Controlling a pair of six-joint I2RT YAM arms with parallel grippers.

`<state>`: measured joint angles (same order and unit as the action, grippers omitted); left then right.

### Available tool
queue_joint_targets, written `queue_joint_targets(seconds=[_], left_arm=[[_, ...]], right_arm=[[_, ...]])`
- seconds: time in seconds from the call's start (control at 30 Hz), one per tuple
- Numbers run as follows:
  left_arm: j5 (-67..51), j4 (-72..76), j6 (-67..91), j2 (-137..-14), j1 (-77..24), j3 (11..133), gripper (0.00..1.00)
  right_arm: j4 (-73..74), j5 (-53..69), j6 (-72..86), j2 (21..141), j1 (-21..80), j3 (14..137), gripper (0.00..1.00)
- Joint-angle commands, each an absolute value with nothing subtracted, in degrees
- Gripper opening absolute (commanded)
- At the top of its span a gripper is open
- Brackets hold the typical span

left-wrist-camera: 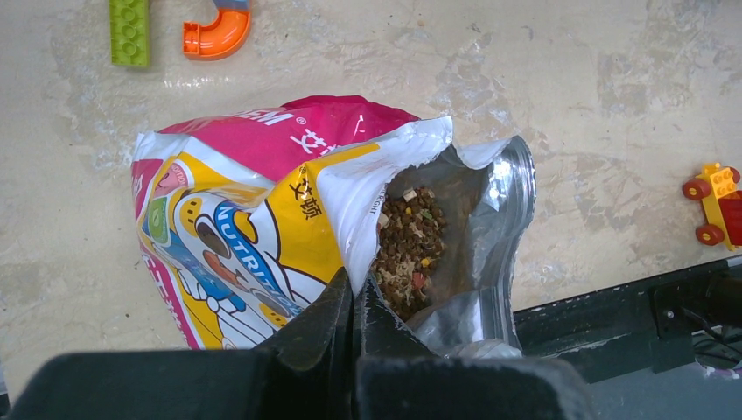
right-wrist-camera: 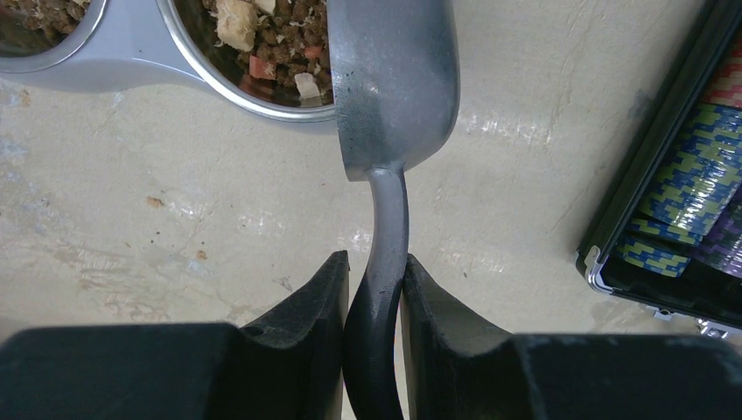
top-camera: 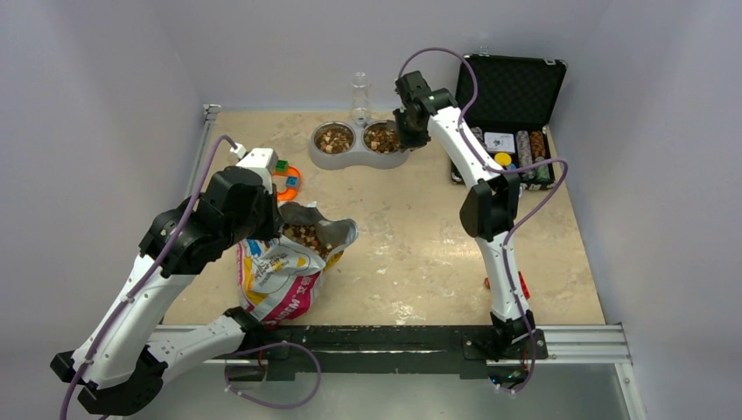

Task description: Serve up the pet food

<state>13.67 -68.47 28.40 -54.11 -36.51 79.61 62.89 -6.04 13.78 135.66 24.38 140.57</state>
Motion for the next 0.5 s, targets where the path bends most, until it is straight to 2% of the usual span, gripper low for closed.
queue_joint_targets(seconds=[0.0, 0.47], left_arm=[[14.6, -65.3, 28.7, -54.1, -36.5, 82.0, 0.0], [14.2, -65.0, 29.6, -54.0, -36.5, 81.8, 0.0]], right_arm=[[61.8, -9.0, 12.5, 134.5, 24.9, 143.2, 0.0], [62.0, -14.0, 10.7, 132.1, 26.9, 141.7, 0.0]])
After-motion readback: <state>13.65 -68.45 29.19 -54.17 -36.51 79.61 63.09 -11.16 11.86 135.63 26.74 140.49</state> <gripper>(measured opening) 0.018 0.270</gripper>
